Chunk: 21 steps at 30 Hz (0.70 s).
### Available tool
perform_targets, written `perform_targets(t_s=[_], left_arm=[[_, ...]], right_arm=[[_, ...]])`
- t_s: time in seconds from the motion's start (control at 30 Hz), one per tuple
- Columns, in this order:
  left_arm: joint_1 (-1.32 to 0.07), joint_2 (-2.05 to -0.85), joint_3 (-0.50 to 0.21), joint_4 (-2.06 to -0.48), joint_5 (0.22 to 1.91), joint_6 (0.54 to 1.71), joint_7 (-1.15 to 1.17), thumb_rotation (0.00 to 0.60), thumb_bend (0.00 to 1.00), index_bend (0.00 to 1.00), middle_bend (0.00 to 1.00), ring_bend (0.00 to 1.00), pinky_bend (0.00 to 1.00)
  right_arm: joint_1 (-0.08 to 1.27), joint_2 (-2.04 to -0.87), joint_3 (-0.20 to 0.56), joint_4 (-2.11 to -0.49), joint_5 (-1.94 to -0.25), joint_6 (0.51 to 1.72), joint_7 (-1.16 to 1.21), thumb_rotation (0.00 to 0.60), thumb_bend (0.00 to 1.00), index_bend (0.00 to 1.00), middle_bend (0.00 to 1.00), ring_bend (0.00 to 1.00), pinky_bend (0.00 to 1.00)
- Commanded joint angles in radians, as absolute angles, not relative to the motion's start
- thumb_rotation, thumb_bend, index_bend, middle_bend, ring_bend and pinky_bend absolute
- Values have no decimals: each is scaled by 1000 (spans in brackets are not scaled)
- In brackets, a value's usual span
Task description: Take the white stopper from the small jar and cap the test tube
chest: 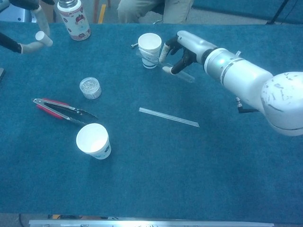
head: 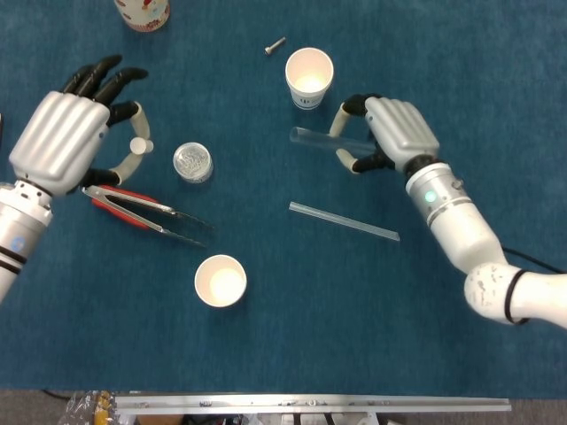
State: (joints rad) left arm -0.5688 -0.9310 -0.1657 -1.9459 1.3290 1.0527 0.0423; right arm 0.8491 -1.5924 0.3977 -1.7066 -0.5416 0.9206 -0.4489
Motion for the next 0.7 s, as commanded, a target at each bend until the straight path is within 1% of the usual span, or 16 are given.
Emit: perform_targets(t_s=[0.03,0.3,0.47,0.7], left_arm=[[-581,-905,-187,-1976,1304,1041,30,600,375,561,132,0,21],[-614,-857,-230,-2027,1223,991,-17,600,379,564,132,0,21],[-630,-849,-242,-2032,1192,966,-34,600,380,564,132,0,21],[-643,-839,-250,-2029,1162,946,-46,600,380,564,132,0,21]], right_arm=[[841,-1573,418,-1741,-569,905,-388,600,363,608,338,220,434],[859,-1604,411,-1757,-628,909,-301,600,363,608,338,220,434],[875,-1645,405,-1749,-666,928,-261,600,362,608,338,220,434],[913,-1723,419,-1699,-694,965,-228,600,359,608,338,220,434]])
